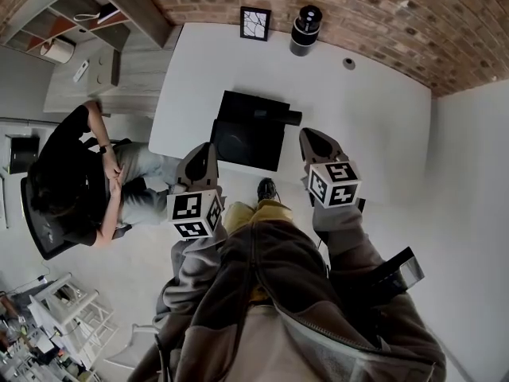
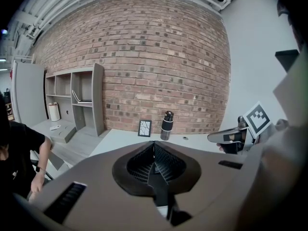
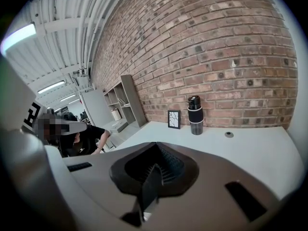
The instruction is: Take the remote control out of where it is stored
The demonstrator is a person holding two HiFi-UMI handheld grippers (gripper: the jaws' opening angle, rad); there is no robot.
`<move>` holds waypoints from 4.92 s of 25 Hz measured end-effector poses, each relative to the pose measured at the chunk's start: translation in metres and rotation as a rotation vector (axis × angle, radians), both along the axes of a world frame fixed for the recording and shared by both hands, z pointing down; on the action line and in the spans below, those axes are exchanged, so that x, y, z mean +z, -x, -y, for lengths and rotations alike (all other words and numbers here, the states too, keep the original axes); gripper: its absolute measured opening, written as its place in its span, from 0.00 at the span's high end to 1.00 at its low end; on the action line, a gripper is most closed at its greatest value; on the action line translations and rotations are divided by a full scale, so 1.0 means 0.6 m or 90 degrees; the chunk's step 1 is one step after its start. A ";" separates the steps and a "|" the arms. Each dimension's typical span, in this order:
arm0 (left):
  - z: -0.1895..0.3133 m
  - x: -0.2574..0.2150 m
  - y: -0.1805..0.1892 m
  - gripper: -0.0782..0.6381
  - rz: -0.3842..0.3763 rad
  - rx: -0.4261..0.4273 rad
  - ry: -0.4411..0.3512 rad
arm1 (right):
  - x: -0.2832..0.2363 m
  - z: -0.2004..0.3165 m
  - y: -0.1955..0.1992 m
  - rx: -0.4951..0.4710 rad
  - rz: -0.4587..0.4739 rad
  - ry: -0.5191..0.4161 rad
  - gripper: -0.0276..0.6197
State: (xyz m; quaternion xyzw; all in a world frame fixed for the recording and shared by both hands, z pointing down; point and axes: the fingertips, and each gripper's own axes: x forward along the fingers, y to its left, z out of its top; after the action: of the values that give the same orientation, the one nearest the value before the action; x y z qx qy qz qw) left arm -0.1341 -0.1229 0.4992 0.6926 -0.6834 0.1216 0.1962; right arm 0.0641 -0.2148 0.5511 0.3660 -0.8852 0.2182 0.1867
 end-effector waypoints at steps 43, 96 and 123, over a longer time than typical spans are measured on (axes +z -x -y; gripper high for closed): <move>0.141 0.284 -0.031 0.88 -0.032 0.071 0.197 | 0.291 0.131 -0.007 0.038 -0.028 0.225 0.75; 0.124 -0.316 -0.013 0.88 0.033 0.193 -0.276 | -0.463 -0.001 0.099 0.068 0.144 -0.367 0.78; 0.140 -0.373 -0.033 0.88 0.054 0.205 -0.333 | -0.529 -0.006 0.070 0.107 0.110 -0.465 0.78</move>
State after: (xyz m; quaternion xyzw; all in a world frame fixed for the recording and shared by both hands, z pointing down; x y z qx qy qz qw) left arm -0.1141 -0.2071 0.2754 0.8133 -0.5806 0.0002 -0.0395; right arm 0.0220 -0.2111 0.2337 0.4603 -0.8838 -0.0672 -0.0498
